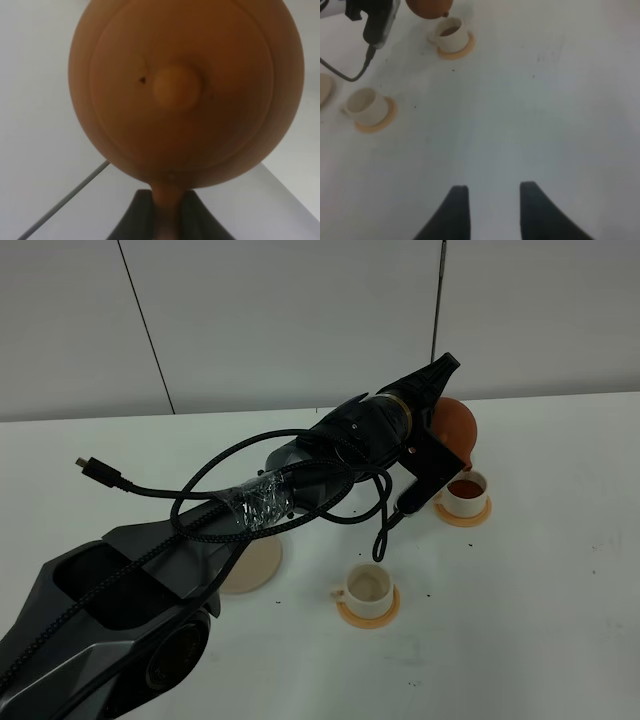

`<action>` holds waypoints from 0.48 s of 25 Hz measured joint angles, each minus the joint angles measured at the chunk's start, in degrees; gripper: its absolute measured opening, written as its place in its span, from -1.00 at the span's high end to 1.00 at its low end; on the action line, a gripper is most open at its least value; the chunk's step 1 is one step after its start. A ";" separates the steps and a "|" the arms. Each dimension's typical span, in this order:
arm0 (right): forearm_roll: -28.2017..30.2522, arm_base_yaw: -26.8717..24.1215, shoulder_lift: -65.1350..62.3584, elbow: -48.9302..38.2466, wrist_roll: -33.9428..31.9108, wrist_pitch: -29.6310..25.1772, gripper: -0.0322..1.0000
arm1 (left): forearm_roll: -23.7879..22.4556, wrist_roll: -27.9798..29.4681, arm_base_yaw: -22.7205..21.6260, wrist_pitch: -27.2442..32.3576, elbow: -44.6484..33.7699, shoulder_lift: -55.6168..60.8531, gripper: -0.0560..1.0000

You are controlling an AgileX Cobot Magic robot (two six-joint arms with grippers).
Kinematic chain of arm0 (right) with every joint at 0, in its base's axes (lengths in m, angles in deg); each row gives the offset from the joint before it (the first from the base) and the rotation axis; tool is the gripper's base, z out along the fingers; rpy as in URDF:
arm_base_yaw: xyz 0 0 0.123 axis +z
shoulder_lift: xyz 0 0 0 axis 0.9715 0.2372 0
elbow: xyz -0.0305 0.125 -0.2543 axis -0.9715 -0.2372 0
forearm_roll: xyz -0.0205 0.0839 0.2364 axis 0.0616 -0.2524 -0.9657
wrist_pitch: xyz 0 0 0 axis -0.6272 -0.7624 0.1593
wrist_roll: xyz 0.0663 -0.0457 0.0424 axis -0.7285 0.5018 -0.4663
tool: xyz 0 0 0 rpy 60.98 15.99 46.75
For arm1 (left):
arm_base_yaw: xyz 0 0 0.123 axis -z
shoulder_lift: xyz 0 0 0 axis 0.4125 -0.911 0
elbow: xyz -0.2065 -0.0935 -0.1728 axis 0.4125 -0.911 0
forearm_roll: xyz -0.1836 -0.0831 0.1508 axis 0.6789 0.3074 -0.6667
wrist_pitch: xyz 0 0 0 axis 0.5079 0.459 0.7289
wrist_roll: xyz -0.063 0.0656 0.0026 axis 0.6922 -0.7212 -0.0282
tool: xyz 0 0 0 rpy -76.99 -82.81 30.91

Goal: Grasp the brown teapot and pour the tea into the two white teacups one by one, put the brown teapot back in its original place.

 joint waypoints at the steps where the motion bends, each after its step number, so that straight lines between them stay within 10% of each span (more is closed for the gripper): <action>1: 0.00 0.00 0.00 0.00 0.00 0.00 0.47 | -0.14 -0.05 0.00 0.00 0.00 0.00 0.57; 12: 0.00 0.00 0.00 0.00 0.00 0.00 0.47 | -1.40 -0.05 -0.06 0.00 0.00 0.00 0.57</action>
